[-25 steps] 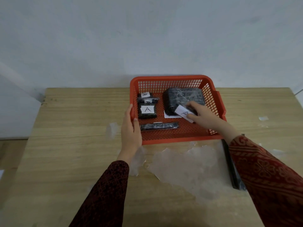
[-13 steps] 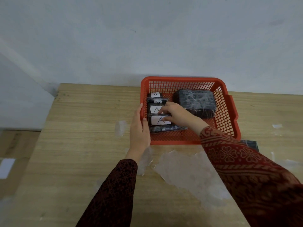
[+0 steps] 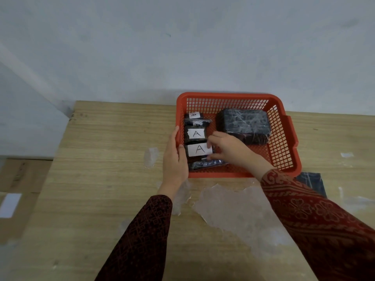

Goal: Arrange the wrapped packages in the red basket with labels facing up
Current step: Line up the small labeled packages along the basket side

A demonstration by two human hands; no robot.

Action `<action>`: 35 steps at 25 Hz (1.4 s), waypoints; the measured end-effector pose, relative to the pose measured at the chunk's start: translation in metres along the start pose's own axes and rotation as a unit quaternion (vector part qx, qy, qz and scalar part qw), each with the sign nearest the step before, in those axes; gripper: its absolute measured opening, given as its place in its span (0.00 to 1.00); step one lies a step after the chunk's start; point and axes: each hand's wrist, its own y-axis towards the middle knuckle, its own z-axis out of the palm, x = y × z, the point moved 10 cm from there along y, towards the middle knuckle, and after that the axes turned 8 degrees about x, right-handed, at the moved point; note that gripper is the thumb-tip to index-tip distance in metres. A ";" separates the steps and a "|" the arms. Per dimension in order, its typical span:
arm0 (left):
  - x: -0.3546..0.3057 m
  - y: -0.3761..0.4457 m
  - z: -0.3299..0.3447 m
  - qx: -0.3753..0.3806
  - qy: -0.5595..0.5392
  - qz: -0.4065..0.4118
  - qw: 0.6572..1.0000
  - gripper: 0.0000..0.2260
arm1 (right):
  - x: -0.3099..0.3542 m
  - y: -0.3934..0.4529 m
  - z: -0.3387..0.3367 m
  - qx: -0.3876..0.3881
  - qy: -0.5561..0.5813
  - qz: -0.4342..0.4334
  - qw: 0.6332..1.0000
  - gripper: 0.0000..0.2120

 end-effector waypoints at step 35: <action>-0.002 -0.001 -0.001 0.001 -0.017 0.001 1.000 0.22 | -0.042 -0.025 0.040 0.132 0.102 0.094 0.981 0.07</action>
